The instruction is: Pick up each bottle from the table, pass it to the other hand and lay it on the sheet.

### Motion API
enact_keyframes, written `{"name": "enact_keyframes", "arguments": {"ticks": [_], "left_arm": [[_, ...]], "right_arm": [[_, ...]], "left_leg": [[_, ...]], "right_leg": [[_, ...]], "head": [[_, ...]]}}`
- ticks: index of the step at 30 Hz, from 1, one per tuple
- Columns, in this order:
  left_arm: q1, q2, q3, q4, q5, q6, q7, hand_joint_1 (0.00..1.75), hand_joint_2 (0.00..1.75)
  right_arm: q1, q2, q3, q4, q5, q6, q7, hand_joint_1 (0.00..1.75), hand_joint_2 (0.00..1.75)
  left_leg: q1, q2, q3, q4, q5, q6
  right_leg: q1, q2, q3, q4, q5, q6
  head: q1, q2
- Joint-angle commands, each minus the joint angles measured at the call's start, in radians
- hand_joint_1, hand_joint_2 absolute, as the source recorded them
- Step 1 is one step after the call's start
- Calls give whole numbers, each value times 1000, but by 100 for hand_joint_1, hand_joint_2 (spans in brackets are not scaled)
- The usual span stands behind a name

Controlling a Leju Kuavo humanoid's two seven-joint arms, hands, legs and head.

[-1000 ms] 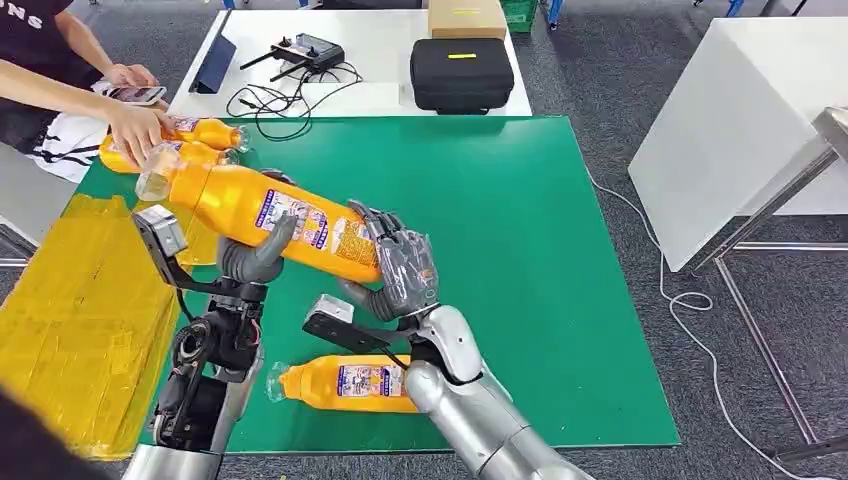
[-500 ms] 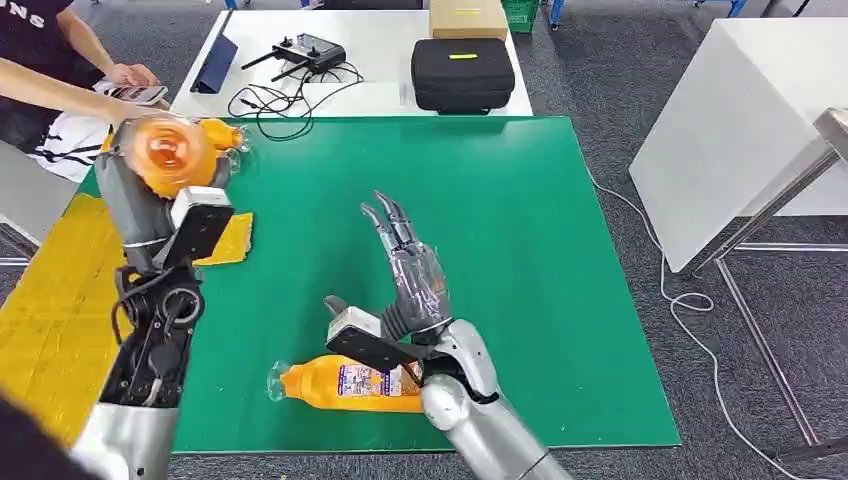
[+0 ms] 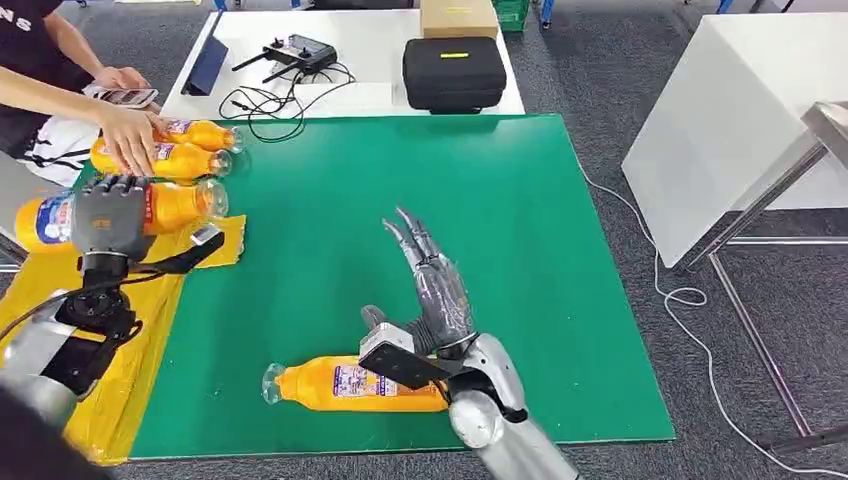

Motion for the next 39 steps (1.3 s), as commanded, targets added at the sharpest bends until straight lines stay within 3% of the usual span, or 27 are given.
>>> {"name": "enact_keyframes", "arguments": {"ticks": [1,7,9,11,19,22,25,27,30,32,35,36,39], "left_arm": [[-14,3,-18,185,60,-146,5,175,175],[11,0,-7,184,68,-134,3,175,175],[26,-7,17,185,85,-142,2,141,175],[45,-17,40,181,103,-122,9,0,175],[65,-59,160,172,195,-36,-37,0,175],[48,-111,308,149,326,56,-180,0,175],[31,-121,307,149,317,43,-170,0,175],[26,-149,405,130,427,79,-327,0,175],[-12,-250,661,45,791,-116,-755,0,175],[-14,-288,667,-13,859,-201,-869,0,175],[-14,-300,659,-26,862,-199,-862,0,175],[-7,-311,643,-56,893,-234,-909,0,175],[-1,-339,576,-106,934,-233,-921,0,175]], "right_arm": [[-34,-50,110,118,109,134,111,0,0],[-29,-50,114,116,134,122,130,0,0],[-27,-47,107,111,142,137,136,0,0],[-31,-42,108,119,159,144,146,0,0],[-53,-18,114,178,225,172,171,0,0],[-70,-2,129,230,271,209,185,0,0],[-70,2,132,238,276,208,188,0,0],[-73,4,139,251,289,223,192,0,0],[-83,4,181,286,348,247,206,0,0],[-80,3,199,303,372,259,210,0,0],[-76,2,202,305,377,256,210,0,0],[-72,-4,211,304,395,265,218,0,175],[-52,-19,221,295,438,283,247,0,175]], "left_leg": [[0,-3,5,-2,-1,0],[1,-6,4,-2,-2,0],[1,-6,4,-1,-2,1],[0,-6,1,-1,-1,0],[0,-8,3,-2,-1,0],[0,-8,0,-1,0,0],[0,-9,-1,-1,0,0],[0,-9,0,-1,0,0],[1,-14,1,0,0,1],[1,-18,0,1,0,1],[1,-14,1,0,-1,1],[0,-11,0,0,0,0],[0,-11,0,0,0,0]], "right_leg": [[1,-4,6,-2,-2,0],[1,-5,6,-2,-3,1],[1,-6,6,-1,-3,1],[0,-5,3,-1,-2,1],[1,-7,6,-2,-3,1],[0,-7,3,-1,-2,1],[0,-8,2,-1,-1,0],[0,-8,3,-1,-2,1],[1,-14,6,-1,-3,1],[2,-17,6,-1,-4,1],[1,-15,6,-1,-3,1],[0,-11,3,-1,-2,1],[0,-11,3,-1,-2,1]], "head": [[0,0],[0,0],[0,0],[0,0],[0,0],[0,0],[0,0],[0,0],[0,0],[0,0],[0,0],[0,0],[0,0]]}}
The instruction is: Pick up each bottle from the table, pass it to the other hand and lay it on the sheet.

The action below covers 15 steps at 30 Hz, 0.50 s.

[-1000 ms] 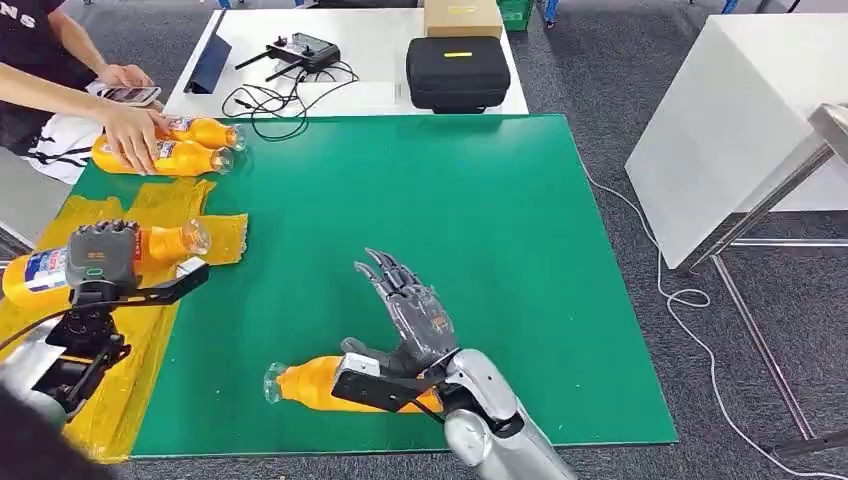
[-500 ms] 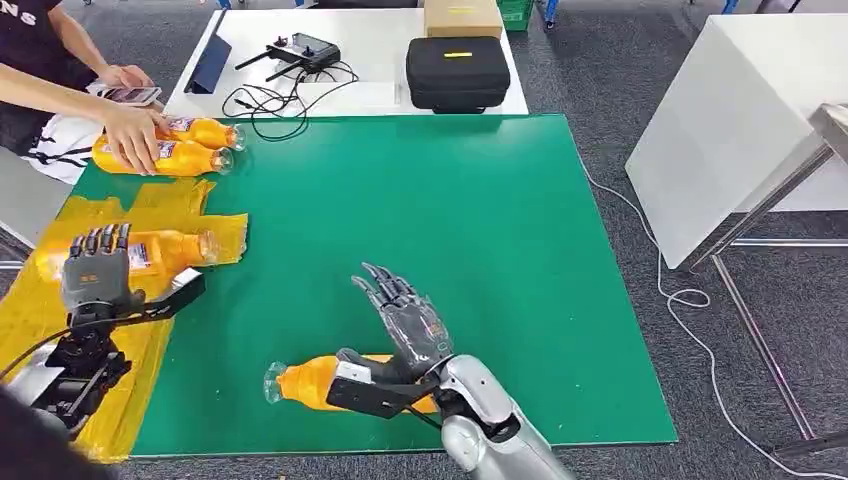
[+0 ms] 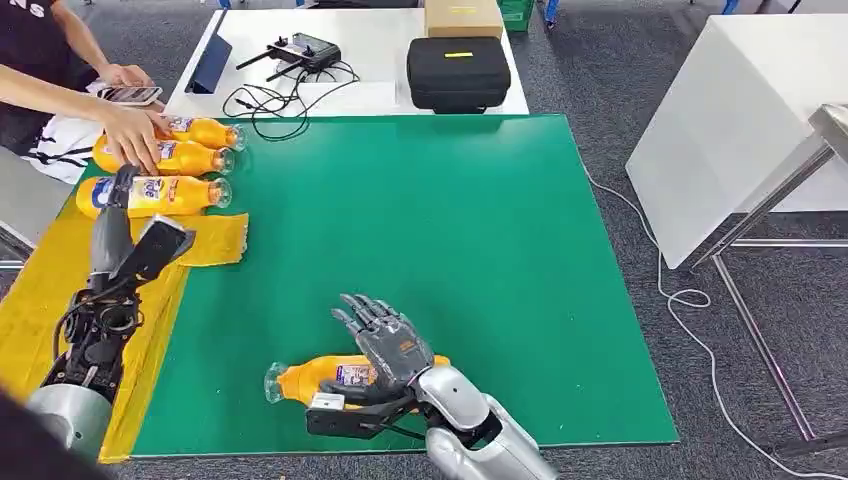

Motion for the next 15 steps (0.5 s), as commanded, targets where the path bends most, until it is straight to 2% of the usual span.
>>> {"name": "enact_keyframes", "arguments": {"ticks": [1,5,7,11,15], "left_arm": [[-43,-130,44,-121,76,-44,-51,0,175],[-38,-125,33,-129,88,-50,-55,0,175],[-29,-140,3,-156,114,-50,-64,0,175],[-27,-160,-75,-186,102,-17,-20,0,175],[-29,-151,-108,-168,161,-13,-20,0,175]], "right_arm": [[-20,-31,69,78,62,32,40,0,175],[-22,-32,72,79,73,38,46,0,175],[-20,-44,94,96,115,69,73,0,175],[-9,-55,104,150,146,97,93,0,175],[-8,-51,102,198,208,134,161,0,175]], "left_leg": [[0,-5,3,-1,-1,0],[0,-4,5,-1,-2,0],[0,-2,3,-1,-1,0],[0,-5,4,-1,-1,1],[0,-3,3,-1,-1,1]], "right_leg": [[0,-7,4,-1,-2,1],[1,-7,6,-1,-3,1],[1,-4,4,-1,-2,1],[1,-7,5,-1,-2,1],[0,-5,4,-1,-2,1]], "head": [[-1,0],[0,0],[0,0],[0,0],[0,0]]}}
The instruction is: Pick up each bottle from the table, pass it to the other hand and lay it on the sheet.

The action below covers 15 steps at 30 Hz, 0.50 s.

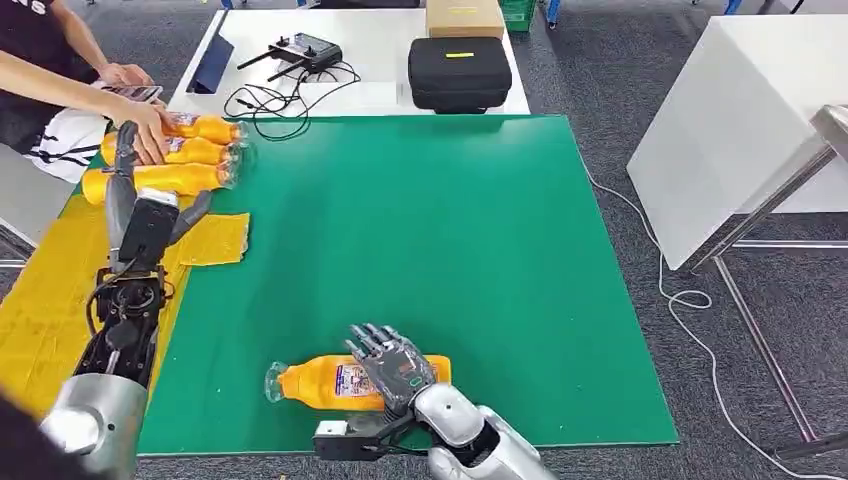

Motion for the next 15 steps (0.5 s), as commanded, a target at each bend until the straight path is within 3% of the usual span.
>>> {"name": "enact_keyframes", "arguments": {"ticks": [1,9,10,11,12,13,15], "left_arm": [[-30,-27,-105,2,59,16,23,0,175],[-7,-38,-118,-30,99,17,36,0,175],[-9,-41,-119,-31,100,15,41,0,175],[-10,-43,-121,-32,100,14,44,0,175],[-14,-45,-124,-30,103,8,49,0,175],[-14,-47,-128,-29,104,7,52,0,175],[-15,-56,-133,-29,105,1,56,0,175]], "right_arm": [[-19,-24,46,143,78,55,84,0,175],[-51,-24,14,233,101,107,136,0,175],[-57,-23,9,243,101,110,145,56,175],[-59,-22,7,247,101,110,145,141,175],[-64,-19,-1,256,100,106,148,169,175],[-65,-17,-13,258,95,95,150,157,175],[-71,-13,-24,259,96,77,162,175,175]], "left_leg": [[0,-1,3,-1,-1,0],[0,-3,10,-2,-1,0],[0,-2,9,-2,0,0],[0,-2,10,-1,0,0],[0,-4,11,-2,0,0],[0,-3,12,-1,0,0],[0,-3,13,-1,0,0]], "right_leg": [[0,-2,4,-1,-1,0],[1,-5,11,-3,-1,1],[0,-3,9,-2,-1,0],[0,-4,10,-2,0,0],[1,-5,12,-3,0,0],[0,-5,12,-3,0,0],[1,-5,13,-3,0,0]], "head": [[0,0],[0,0],[0,0],[0,0],[0,0],[0,0],[0,0]]}}
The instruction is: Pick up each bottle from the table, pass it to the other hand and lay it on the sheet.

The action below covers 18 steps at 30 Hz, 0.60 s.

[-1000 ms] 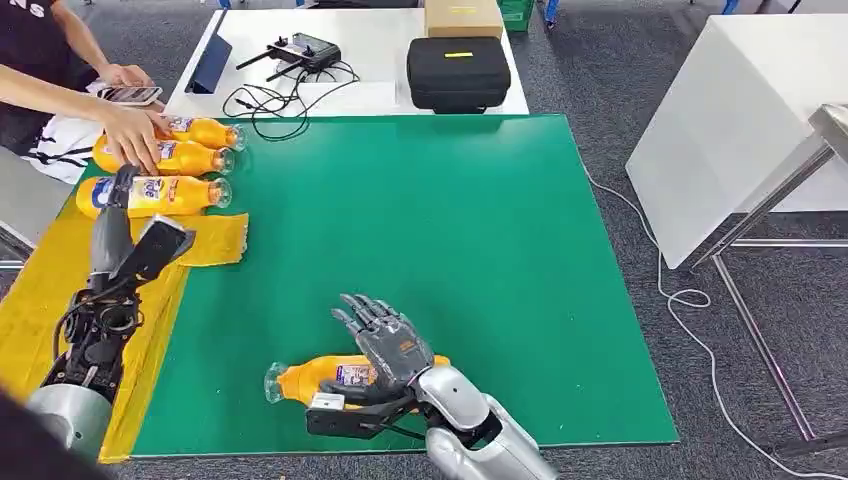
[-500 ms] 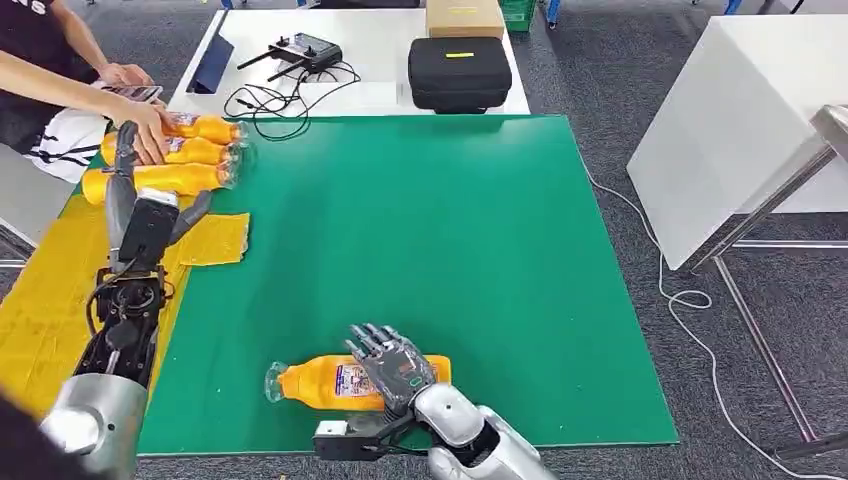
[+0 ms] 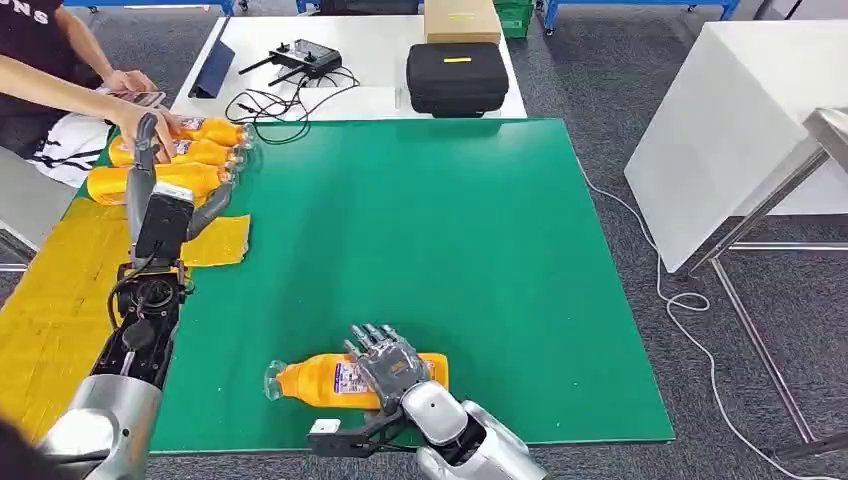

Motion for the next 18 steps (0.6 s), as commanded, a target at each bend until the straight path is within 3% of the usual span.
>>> {"name": "enact_keyframes", "arguments": {"ticks": [1,10,16,18], "left_arm": [[-25,-40,-48,12,9,-13,27,0,175],[-20,-42,-55,5,29,-26,36,0,175],[52,-59,-72,-116,101,-136,69,0,175],[65,-66,-82,-143,102,-143,88,0,175]], "right_arm": [[-36,-13,-54,155,1,-26,39,175,175],[-32,5,-111,127,5,-90,49,175,175],[-35,33,-360,-35,-85,-415,1,175,175],[-38,27,-380,-69,-86,-405,-5,175,175]], "left_leg": [[0,-3,0,-1,1,0],[0,-3,-1,-1,7,-1],[-1,-1,-3,0,7,-1],[-1,-2,-4,0,6,-1]], "right_leg": [[0,-4,1,-1,1,0],[0,-5,2,-1,6,-2],[0,-4,-1,0,6,-2],[0,-4,-2,0,5,-2]], "head": [[0,0],[0,0],[0,0],[0,0]]}}
